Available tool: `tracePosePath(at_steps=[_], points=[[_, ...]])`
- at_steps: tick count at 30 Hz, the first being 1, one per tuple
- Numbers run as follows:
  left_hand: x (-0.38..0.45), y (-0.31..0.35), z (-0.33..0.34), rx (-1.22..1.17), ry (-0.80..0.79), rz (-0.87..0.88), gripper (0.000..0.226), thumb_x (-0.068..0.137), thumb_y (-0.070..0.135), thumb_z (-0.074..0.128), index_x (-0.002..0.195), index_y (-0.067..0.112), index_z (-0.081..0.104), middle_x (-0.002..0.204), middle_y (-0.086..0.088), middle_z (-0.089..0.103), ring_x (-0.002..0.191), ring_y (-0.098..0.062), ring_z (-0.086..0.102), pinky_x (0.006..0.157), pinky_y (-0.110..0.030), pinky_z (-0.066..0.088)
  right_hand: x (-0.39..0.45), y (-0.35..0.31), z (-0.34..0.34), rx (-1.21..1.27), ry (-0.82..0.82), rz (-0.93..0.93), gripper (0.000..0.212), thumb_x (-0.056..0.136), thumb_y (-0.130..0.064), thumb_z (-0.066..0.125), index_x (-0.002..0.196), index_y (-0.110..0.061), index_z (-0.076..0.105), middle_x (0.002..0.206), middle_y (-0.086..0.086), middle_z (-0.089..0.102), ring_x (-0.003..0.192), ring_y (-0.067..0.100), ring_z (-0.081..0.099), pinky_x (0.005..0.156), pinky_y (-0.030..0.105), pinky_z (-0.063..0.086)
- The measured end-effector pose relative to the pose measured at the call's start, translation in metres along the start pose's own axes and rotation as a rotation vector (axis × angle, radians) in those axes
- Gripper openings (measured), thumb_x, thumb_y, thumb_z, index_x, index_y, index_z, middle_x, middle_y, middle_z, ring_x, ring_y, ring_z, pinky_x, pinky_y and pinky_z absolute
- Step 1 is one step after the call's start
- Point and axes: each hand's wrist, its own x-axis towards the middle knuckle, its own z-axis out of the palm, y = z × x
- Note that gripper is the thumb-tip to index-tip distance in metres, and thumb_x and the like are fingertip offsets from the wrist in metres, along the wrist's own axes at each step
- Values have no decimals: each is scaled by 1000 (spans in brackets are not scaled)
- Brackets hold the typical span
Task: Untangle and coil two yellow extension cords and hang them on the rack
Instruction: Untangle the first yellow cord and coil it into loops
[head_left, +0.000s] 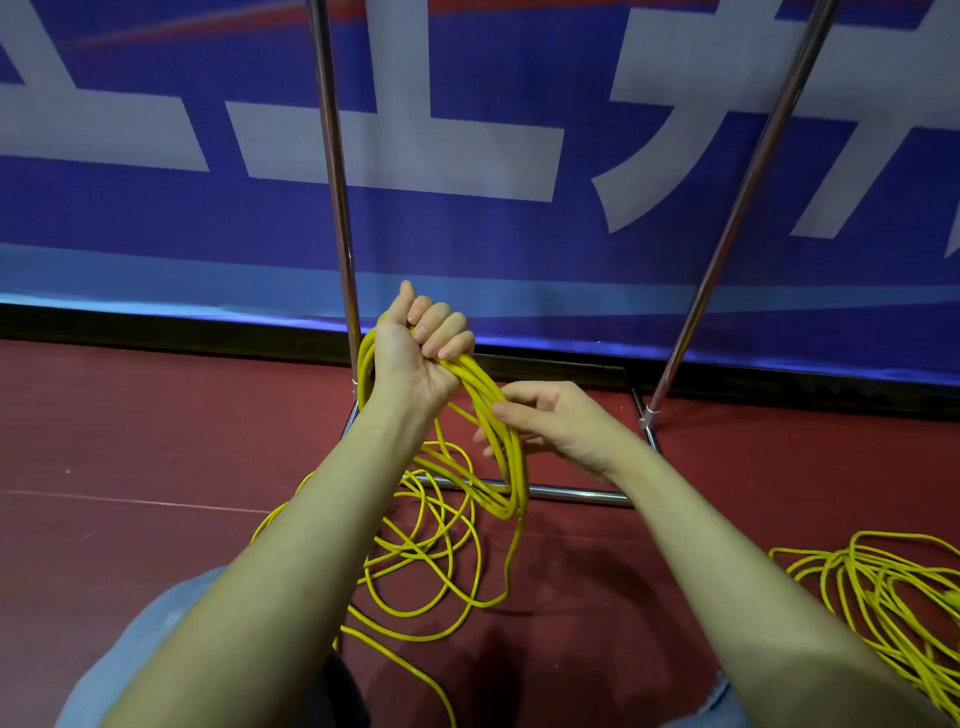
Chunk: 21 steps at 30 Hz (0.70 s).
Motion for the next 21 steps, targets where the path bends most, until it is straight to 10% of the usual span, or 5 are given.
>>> tracePosePath(at_steps=[6,12,21], points=[[0,2,1,-12,-1,10,61,101,33,35,42,17,33,35,6,25,26,-6,22,29,-18,16,0,0,-8,-45,156,-14,9,82,-10,68,90,-5,69,94,34,65,85,33,61,90,54,47],[0,3,1,29,-21,15,61,101,33,35,42,17,34,35,6,24,27,-6,23,30,-17,16,-3,0,-12,-77,202,-15,11,82,-6,68,73,-9,64,60,2,62,55,14,56,56,22,50],[2,23,-7,130,-35,-36,59,100,31,34,43,17,37,34,7,25,26,-6,23,30,-17,17,-8,32,-25,-42,313,157,21,95,-18,54,76,-10,57,58,1,47,46,9,45,49,20,39]])
